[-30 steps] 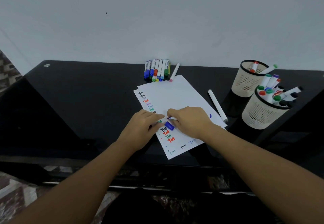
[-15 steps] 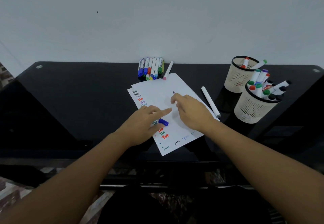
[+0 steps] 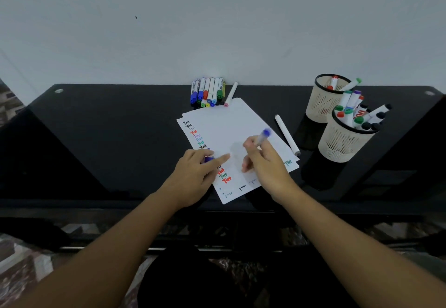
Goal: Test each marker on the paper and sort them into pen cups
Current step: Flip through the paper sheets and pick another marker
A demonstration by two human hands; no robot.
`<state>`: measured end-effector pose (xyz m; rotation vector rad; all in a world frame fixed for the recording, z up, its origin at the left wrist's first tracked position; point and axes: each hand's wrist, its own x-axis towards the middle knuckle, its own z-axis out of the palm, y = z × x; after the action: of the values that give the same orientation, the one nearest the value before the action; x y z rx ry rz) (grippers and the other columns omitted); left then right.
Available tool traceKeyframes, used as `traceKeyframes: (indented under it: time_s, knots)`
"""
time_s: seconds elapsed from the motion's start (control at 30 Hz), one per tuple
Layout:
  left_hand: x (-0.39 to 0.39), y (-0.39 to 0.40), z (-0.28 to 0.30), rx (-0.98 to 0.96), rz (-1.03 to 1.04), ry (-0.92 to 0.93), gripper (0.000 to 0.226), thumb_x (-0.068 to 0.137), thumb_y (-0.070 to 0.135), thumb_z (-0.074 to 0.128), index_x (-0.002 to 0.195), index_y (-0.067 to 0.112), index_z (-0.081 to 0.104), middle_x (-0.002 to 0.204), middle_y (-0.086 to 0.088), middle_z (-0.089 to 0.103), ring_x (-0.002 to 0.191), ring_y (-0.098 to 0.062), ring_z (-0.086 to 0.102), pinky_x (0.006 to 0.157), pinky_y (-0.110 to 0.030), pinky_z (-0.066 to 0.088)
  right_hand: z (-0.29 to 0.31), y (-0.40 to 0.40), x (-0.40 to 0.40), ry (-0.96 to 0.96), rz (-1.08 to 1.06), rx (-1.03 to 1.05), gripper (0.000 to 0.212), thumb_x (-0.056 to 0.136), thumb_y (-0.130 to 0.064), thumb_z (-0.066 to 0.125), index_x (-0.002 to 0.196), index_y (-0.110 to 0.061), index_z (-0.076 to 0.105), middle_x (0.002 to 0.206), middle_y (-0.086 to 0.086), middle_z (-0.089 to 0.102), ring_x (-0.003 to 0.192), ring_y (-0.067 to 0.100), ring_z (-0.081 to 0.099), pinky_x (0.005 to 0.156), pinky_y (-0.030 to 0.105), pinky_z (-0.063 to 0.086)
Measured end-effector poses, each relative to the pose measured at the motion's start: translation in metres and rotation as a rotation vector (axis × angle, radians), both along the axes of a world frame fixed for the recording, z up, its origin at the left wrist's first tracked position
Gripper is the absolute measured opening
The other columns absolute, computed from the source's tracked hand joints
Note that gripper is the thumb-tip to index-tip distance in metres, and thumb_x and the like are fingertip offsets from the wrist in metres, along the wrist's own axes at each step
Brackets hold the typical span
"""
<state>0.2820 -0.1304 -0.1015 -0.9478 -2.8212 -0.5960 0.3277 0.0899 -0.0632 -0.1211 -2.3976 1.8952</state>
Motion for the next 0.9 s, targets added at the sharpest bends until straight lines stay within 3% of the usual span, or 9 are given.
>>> traceKeyframes:
  time_s: [0.07, 0.17, 0.37, 0.47, 0.6, 0.73, 0.9]
  knots:
    - [0.001, -0.002, -0.001, -0.045, 0.003, 0.030, 0.044, 0.105, 0.047, 0.036, 0.149, 0.049, 0.042, 0.149, 0.005, 0.044, 0.129, -0.018, 0.032, 0.108, -0.039, 0.037, -0.003, -0.003, 0.012, 0.020, -0.020, 0.010, 0.029, 0.105, -0.050, 0.049, 0.108, -0.029, 0.068, 0.071, -0.009, 0.061, 0.072, 0.004, 0.061, 0.077, 0.021, 0.050]
    - [0.003, -0.001, 0.001, -0.055, 0.011, 0.009, 0.051, 0.101, 0.058, 0.027, 0.146, 0.048, 0.049, 0.150, 0.008, 0.043, 0.131, -0.015, 0.030, 0.111, -0.040, 0.035, -0.011, -0.004, 0.026, 0.021, 0.000, 0.080, 0.022, 0.104, -0.043, 0.058, 0.099, -0.030, 0.074, 0.083, -0.014, 0.071, 0.079, 0.003, 0.066, 0.081, 0.027, 0.055]
    - [0.006, -0.001, 0.006, -0.087, -0.001, -0.062, 0.070, 0.088, 0.075, 0.035, 0.151, 0.046, 0.040, 0.156, 0.014, 0.031, 0.140, -0.011, 0.019, 0.118, -0.042, 0.030, -0.010, -0.003, 0.044, 0.029, 0.030, 0.049, 0.007, 0.097, -0.031, 0.071, 0.102, -0.025, 0.072, 0.093, -0.011, 0.076, 0.091, 0.007, 0.072, 0.082, 0.028, 0.059]
    - [0.007, -0.001, 0.007, -0.106, 0.000, -0.091, 0.080, 0.081, 0.085, 0.040, 0.152, 0.047, 0.038, 0.157, 0.017, 0.027, 0.141, -0.010, 0.015, 0.119, -0.043, 0.029, -0.016, -0.002, 0.049, 0.002, 0.052, 0.127, 0.009, 0.098, -0.038, 0.069, 0.102, -0.031, 0.070, 0.092, -0.013, 0.073, 0.089, 0.008, 0.069, 0.078, 0.029, 0.058]
    - [0.007, -0.001, 0.007, -0.102, 0.011, -0.096, 0.086, 0.076, 0.091, 0.040, 0.152, 0.048, 0.038, 0.156, 0.019, 0.026, 0.140, -0.009, 0.015, 0.119, -0.045, 0.031, -0.017, -0.001, 0.047, -0.052, 0.064, 0.222, 0.014, 0.103, -0.046, 0.057, 0.102, -0.035, 0.065, 0.092, -0.010, 0.073, 0.090, 0.008, 0.067, 0.084, 0.036, 0.057]
    - [0.008, 0.000, 0.007, -0.108, 0.011, -0.104, 0.087, 0.076, 0.091, 0.041, 0.152, 0.048, 0.037, 0.157, 0.019, 0.026, 0.141, -0.009, 0.015, 0.119, -0.046, 0.031, -0.019, -0.001, 0.047, -0.034, 0.084, 0.287, 0.014, 0.101, -0.047, 0.059, 0.108, -0.035, 0.060, 0.094, -0.008, 0.070, 0.088, 0.012, 0.065, 0.080, 0.039, 0.058]
    - [0.007, -0.001, 0.007, -0.113, 0.011, -0.098, 0.090, 0.075, 0.093, 0.044, 0.152, 0.047, 0.037, 0.157, 0.019, 0.025, 0.141, -0.009, 0.015, 0.119, -0.047, 0.030, -0.019, -0.002, 0.046, -0.043, 0.103, 0.337, 0.010, 0.103, -0.045, 0.056, 0.105, -0.036, 0.060, 0.092, -0.011, 0.070, 0.091, 0.001, 0.062, 0.081, 0.035, 0.057]
